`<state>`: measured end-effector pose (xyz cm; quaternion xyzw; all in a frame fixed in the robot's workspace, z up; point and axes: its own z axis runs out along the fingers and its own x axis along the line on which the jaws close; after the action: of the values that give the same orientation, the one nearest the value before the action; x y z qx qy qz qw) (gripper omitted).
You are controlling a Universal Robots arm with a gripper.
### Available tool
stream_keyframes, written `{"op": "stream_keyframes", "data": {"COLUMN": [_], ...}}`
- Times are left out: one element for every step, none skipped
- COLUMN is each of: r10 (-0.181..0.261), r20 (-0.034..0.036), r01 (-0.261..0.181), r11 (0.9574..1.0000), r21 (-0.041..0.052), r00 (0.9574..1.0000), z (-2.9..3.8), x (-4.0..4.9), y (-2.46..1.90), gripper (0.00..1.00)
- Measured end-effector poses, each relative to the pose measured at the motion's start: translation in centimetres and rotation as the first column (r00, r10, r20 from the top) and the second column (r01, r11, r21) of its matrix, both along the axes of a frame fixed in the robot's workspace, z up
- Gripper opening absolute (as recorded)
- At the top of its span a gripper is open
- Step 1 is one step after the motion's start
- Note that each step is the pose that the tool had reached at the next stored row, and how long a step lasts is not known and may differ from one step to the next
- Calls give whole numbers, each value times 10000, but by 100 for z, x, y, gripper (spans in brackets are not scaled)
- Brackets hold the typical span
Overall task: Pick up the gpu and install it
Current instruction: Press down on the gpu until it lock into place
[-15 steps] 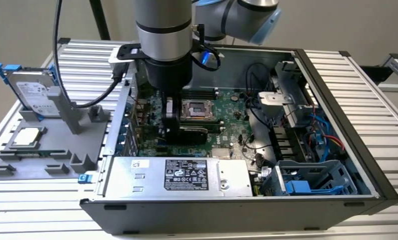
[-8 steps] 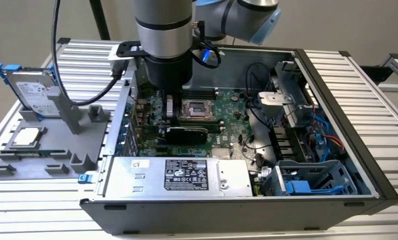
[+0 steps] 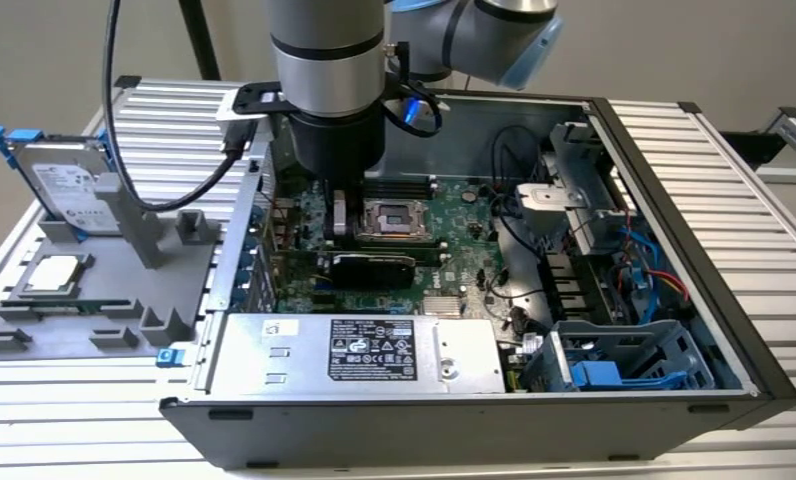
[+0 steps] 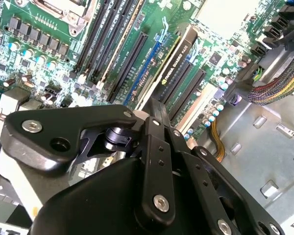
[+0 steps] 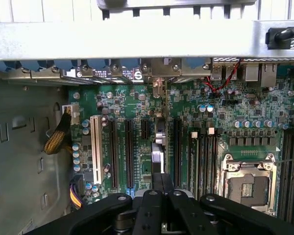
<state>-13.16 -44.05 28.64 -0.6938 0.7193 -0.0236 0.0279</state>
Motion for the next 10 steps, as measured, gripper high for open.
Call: {"op": "stream_keyframes", "data": {"r10": [0, 0, 0, 0, 0, 0, 0, 0, 0, 0], "r20": [0, 0, 1, 0, 0, 0, 0, 0, 0, 1], "r01": [0, 0, 0, 0, 0, 0, 0, 0, 0, 0], "r11": [10000, 10000, 10000, 10000, 10000, 10000, 10000, 10000, 10000, 10000], "r21": [0, 0, 1, 0, 0, 0, 0, 0, 0, 1], "r00": [10000, 10000, 10000, 10000, 10000, 10000, 10000, 10000, 10000, 10000], "z": [0, 0, 0, 0, 0, 0, 1, 2, 2, 2], "x": [0, 0, 0, 0, 0, 0, 0, 0, 0, 0], "y": [0, 0, 0, 0, 0, 0, 0, 0, 0, 0], "gripper": [0, 0, 0, 0, 0, 0, 0, 0, 0, 0]}}
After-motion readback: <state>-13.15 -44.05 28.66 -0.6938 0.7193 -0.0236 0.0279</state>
